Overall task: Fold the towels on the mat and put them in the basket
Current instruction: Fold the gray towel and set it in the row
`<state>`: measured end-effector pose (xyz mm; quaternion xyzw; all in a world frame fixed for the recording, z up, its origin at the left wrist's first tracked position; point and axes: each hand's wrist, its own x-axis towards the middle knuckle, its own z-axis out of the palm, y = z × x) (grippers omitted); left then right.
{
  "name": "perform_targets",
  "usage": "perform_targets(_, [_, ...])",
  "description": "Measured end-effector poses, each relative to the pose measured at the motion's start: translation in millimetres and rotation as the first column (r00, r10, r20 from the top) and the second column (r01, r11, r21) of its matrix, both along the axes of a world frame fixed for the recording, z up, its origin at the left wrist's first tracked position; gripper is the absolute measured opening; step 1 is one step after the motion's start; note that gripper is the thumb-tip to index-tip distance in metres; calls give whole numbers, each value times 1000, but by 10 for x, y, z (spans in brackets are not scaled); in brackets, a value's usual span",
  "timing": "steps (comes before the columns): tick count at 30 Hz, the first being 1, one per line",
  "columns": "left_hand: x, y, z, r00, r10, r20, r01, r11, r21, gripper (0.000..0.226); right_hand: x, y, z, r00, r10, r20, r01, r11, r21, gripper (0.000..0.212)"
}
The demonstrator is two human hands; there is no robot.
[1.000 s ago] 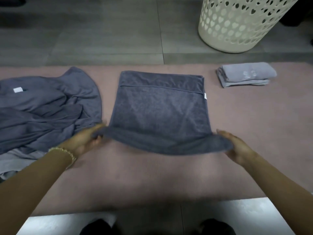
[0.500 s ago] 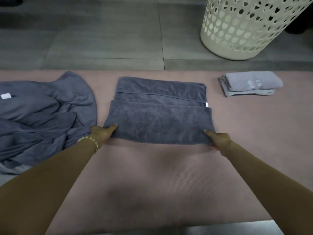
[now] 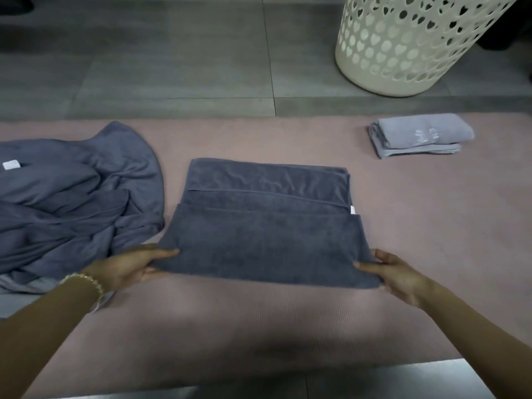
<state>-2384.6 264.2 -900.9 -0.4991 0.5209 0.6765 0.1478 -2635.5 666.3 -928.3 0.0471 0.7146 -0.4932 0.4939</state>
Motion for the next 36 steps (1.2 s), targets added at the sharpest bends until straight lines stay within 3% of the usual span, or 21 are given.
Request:
perform_targets(1, [35, -52, -78, 961, -238, 143, 259, 954, -149, 17, 14, 3, -64, 993, 66, -100, -55, 993, 108, 45])
perform_targets(2, [29, -103, -160, 871, -412, 267, 483, 816, -317, 22, -1, -13, -110, 963, 130, -234, -82, 976, 204, 53])
perform_targets(3, [-32, -141, -235, 810, -472, 348, 586, 642, -494, 27, -37, -59, -126, 917, 166, -363, -63, 959, 278, 62])
perform_targets(6, [-358, -109, -282, 855, -464, 231, 423, 366, -829, 48, -171, -337, -21, 714, 252, -653, 23, 924, 382, 66])
perform_targets(9, [-645, -76, -303, 680, -606, 413, 592, 122, -797, 68, -298, -546, 6, 584, 509, -633, -184, 842, 508, 52])
perform_targets(11, [-734, -138, -307, 604, -579, 548, 698, 53, -714, 61, -373, -575, -14, 577, 589, -566, -226, 781, 583, 40])
perform_targets(13, [-756, -246, -236, 651, -600, 466, 677, 179, -714, 44, -426, -533, 19, 656, 499, -566, -223, 845, 487, 25])
perform_targets(14, [-728, -324, -190, 720, -614, 324, 614, 345, -710, 36, -425, -509, 94, 749, 371, -549, -204, 917, 342, 20])
perform_targets(16, [-661, -431, -71, 878, -478, -21, 408, 772, -487, 31, -425, -493, 239, 906, 120, -406, -120, 992, 25, 19])
perform_targets(17, [-632, -470, -37, 932, -334, -142, 271, 901, -339, 33, -450, -506, 280, 934, 41, -355, -71, 995, -70, 22])
perform_targets(18, [-633, -486, -22, 956, -193, -220, 137, 960, -245, 36, -493, -540, 308, 940, -24, -341, -21, 992, -127, 24])
perform_targets(20, [-755, -475, 9, 950, 3, -313, -68, 978, -196, 33, -652, -673, 319, 916, -140, -375, 85, 983, -160, 22])
perform_targets(23, [-1093, -509, 22, 940, 66, -334, -178, 932, -317, 31, -944, -942, 262, 862, -183, -472, 157, 983, -96, 16])
perform_targets(29, [-1534, -781, -182, 969, 27, -246, -154, 845, -512, 33, -1314, -1277, 99, 827, -128, -548, 176, 984, 36, 20])
perform_targets(32, [-1689, -843, -285, 970, 67, -232, -176, 854, -489, 24, -1446, -1348, 9, 818, -132, -560, 221, 971, 94, 17])
perform_targets(33, [-1713, -816, -307, 976, 69, -209, -165, 859, -484, 17, -1462, -1364, -21, 828, -131, -545, 230, 966, 118, 18])
perform_targets(36, [-1688, -765, -395, 997, 27, -79, -66, 842, -536, 26, -1474, -1332, -128, 886, -170, -431, 255, 956, 148, 24])
